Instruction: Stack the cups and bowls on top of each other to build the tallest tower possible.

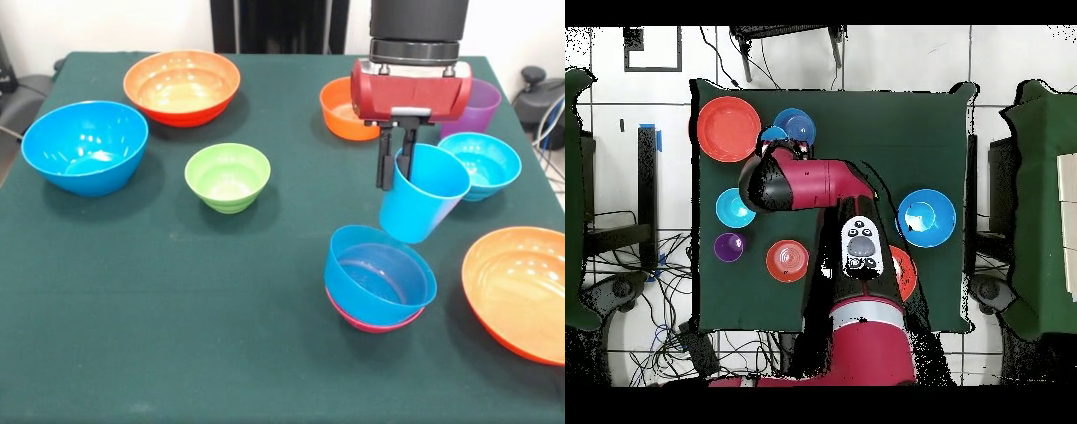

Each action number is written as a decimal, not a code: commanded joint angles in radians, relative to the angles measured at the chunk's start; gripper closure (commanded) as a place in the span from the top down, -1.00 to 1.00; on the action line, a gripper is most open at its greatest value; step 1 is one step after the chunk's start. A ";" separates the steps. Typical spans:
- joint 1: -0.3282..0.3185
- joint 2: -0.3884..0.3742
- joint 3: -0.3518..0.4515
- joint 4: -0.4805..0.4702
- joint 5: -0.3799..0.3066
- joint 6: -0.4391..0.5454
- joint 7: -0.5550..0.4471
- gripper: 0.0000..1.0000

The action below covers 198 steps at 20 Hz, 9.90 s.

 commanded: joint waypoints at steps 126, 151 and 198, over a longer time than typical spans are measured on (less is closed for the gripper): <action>-0.048 0.096 0.087 -0.147 -0.089 -0.055 0.002 -1.00; -0.059 0.111 0.101 -0.142 -0.057 -0.008 0.009 -1.00; -0.101 0.142 0.159 -0.128 -0.062 -0.002 -0.004 -1.00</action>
